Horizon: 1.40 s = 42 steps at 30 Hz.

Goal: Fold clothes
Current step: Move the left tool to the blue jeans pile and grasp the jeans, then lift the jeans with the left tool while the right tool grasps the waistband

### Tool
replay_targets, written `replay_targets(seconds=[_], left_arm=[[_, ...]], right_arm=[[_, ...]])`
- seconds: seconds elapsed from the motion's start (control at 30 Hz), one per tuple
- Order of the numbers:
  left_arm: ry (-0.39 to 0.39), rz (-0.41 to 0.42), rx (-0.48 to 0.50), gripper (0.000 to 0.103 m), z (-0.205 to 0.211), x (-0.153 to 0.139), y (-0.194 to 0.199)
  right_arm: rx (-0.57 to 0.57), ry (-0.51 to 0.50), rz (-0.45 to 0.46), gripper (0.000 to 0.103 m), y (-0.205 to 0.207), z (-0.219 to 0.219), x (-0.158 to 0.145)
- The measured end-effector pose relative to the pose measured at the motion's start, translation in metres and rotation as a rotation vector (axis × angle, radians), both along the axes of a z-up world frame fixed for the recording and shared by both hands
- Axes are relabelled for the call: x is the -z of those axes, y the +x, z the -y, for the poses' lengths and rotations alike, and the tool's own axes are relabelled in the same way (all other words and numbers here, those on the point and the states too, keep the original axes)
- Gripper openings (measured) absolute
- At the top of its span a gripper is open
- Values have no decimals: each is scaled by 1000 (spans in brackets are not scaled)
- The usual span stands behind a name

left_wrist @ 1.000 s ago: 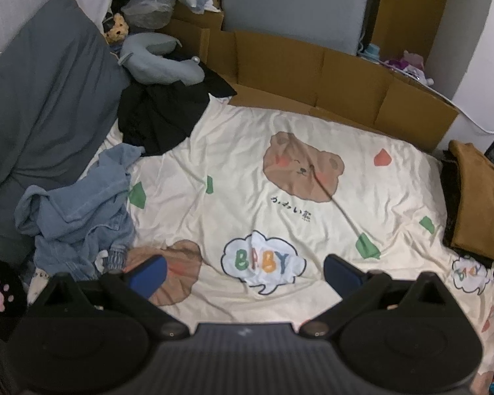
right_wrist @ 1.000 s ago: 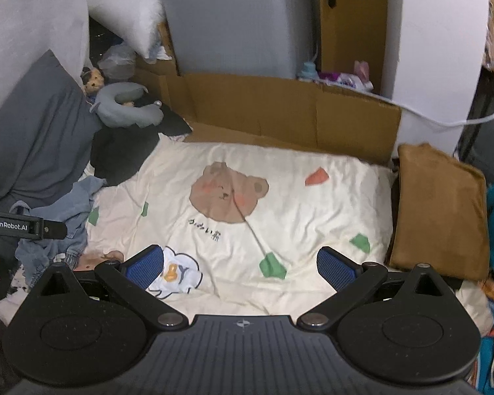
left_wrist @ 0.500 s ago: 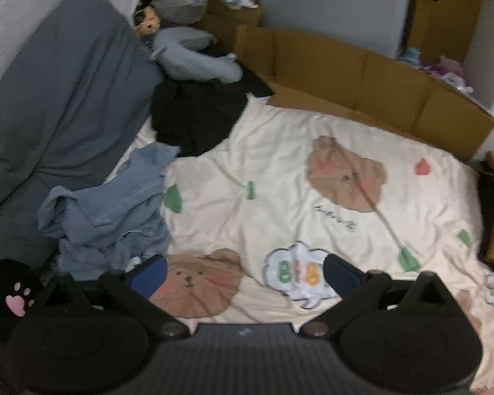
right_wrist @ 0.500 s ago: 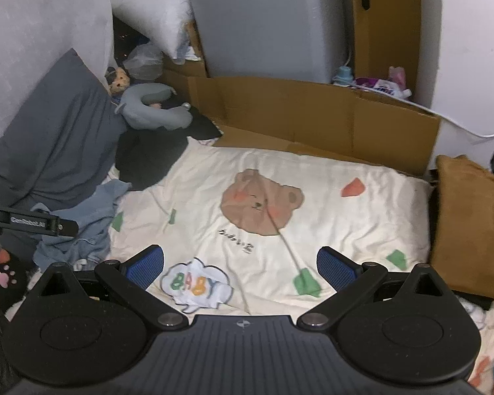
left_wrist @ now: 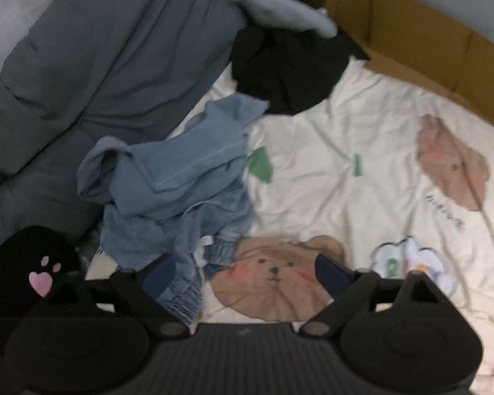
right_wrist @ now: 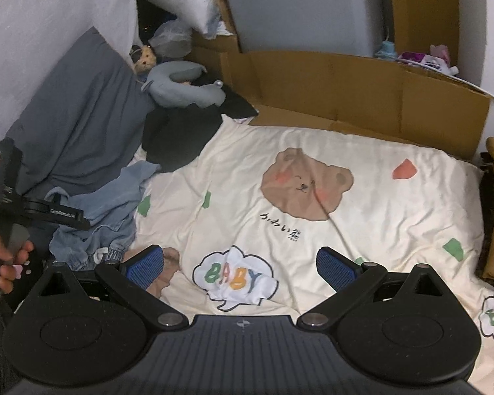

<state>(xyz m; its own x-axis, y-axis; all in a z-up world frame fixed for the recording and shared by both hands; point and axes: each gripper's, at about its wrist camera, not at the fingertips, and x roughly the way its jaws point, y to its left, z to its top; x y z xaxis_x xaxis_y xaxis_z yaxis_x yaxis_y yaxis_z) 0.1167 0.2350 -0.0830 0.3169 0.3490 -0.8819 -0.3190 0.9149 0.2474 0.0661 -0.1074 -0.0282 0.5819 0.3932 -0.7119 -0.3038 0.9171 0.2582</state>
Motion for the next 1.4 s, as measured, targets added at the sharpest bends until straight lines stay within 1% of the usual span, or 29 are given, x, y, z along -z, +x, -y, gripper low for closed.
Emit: replay_targets(seconds=[0.17, 0.27, 0.37, 0.5, 0.7, 0.77, 0.83, 0.9, 0.97, 1.03, 1.07, 1.1, 1.13, 1.2, 1.3, 1.4], left_arm=[[53, -60, -40, 90, -23, 28, -3], [88, -104, -60, 88, -35, 47, -4], [86, -136, -96, 84, -46, 67, -4], [118, -161, -151, 84, -59, 85, -6], [102, -172, -229, 84, -84, 101, -11], [81, -151, -263, 82, -93, 103, -12], [86, -152, -270, 79, -98, 109, -11], [57, -164, -276, 78, -105, 116, -9], [35, -157, -291, 77, -110, 121, -9], [22, -147, -297, 73, -114, 123, -10], [17, -143, -295, 69, -115, 123, -11], [18, -135, -286, 61, -113, 120, -11], [20, -127, -276, 58, -111, 118, -11], [6, -109, -283, 39, -112, 112, -13], [-24, -84, -295, 34, -113, 103, -15], [-30, -69, -257, 32, -105, 92, -14]], right_arm=[[-14, 2, -7, 101, 1, -7, 6], [-2, 9, -31, 101, 1, -6, 12], [9, 24, -62, 101, 2, -4, 21], [10, 53, -89, 101, 1, -4, 33], [-1, 92, -135, 101, 3, -16, 51], [-16, 92, -140, 101, 3, -20, 52], [-29, 86, -137, 101, 2, -24, 52], [-25, 89, -142, 101, 2, -23, 51], [-23, 95, -146, 101, 2, -23, 51], [-22, 100, -148, 101, 2, -23, 50], [-27, 96, -144, 101, 1, -24, 50], [-31, 91, -140, 101, 0, -24, 50], [-34, 90, -138, 101, -1, -24, 49], [-34, 97, -136, 101, -4, -22, 49], [-42, 96, -124, 101, -7, -21, 46], [-45, 94, -112, 101, -10, -20, 43]])
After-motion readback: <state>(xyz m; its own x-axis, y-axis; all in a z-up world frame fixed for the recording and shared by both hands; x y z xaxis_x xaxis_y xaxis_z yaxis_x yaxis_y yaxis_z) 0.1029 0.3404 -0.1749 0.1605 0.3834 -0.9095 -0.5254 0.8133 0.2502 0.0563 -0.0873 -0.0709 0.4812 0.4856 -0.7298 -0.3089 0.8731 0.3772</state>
